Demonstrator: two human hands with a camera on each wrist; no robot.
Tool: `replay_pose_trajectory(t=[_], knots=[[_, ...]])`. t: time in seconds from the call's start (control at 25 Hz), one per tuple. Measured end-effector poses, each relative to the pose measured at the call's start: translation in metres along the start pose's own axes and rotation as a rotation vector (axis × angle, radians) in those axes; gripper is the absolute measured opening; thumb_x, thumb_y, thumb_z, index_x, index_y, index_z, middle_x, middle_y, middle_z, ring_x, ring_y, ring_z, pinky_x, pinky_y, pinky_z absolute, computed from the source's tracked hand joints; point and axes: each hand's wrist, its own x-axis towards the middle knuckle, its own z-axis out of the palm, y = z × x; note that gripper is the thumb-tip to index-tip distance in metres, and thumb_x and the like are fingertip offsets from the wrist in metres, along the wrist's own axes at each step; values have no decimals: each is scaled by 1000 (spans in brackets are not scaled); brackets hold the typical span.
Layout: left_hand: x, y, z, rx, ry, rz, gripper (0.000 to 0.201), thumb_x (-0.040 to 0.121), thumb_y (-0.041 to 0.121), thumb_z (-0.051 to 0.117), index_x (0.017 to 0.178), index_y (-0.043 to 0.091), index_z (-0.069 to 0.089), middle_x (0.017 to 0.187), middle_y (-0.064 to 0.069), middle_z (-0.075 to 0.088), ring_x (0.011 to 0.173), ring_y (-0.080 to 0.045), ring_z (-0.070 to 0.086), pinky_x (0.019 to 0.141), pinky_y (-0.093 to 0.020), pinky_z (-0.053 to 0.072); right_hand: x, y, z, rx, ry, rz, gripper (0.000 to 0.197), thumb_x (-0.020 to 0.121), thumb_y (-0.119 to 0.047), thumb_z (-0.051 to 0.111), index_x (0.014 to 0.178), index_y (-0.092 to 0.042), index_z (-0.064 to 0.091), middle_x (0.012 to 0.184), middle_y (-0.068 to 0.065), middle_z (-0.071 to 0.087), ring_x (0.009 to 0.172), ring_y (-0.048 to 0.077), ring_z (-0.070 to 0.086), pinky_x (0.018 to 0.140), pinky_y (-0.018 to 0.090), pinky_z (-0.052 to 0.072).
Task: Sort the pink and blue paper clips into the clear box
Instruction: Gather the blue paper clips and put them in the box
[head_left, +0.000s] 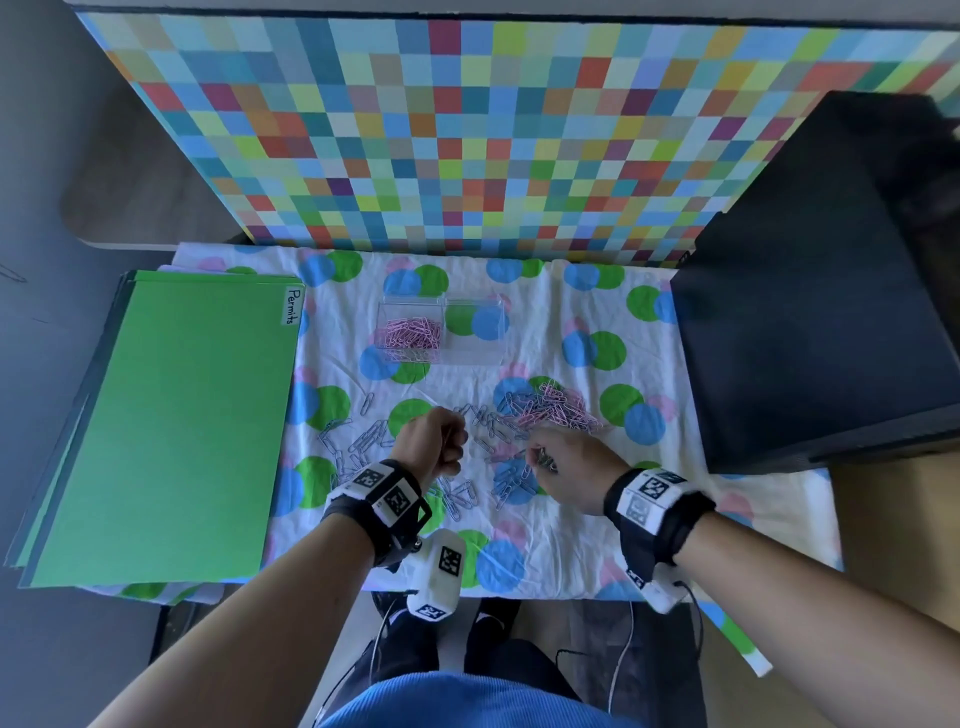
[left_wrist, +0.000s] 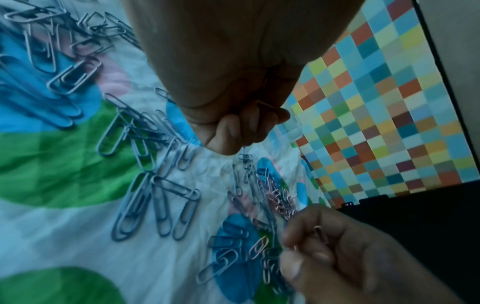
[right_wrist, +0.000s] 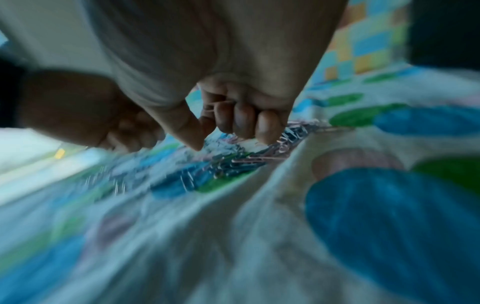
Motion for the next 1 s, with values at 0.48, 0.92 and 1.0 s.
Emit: replay_pose_trajectory(t=[0.48,0.92,1.0], knots=[[-6,6,19,1,-27,-15,26,97,21,43,74,11,53,62,-4,49,50,-16,43,49,-24,29,9,-9,-4,82,69,38,17,92,-25,57,78,-17,63,73,-9,57,66,0,55,61,19,45],[-12,1,24,-503,-173,-107,39,100,19,29,90,0,61,79,-14,69,66,-22,68,61,-33,58,14,-80,-49,148,22,-48,45,86,-4,47,130,-12,56,123,6,64,111,11,61,92,11,41],[-8,9,20,-520,-132,-113,37,99,20,32,86,-2,60,77,-17,65,65,-25,67,63,-34,59,11,-75,-62,222,139,-28,40,88,-3,47,124,-11,60,118,3,67,99,6,64,77,4,43]])
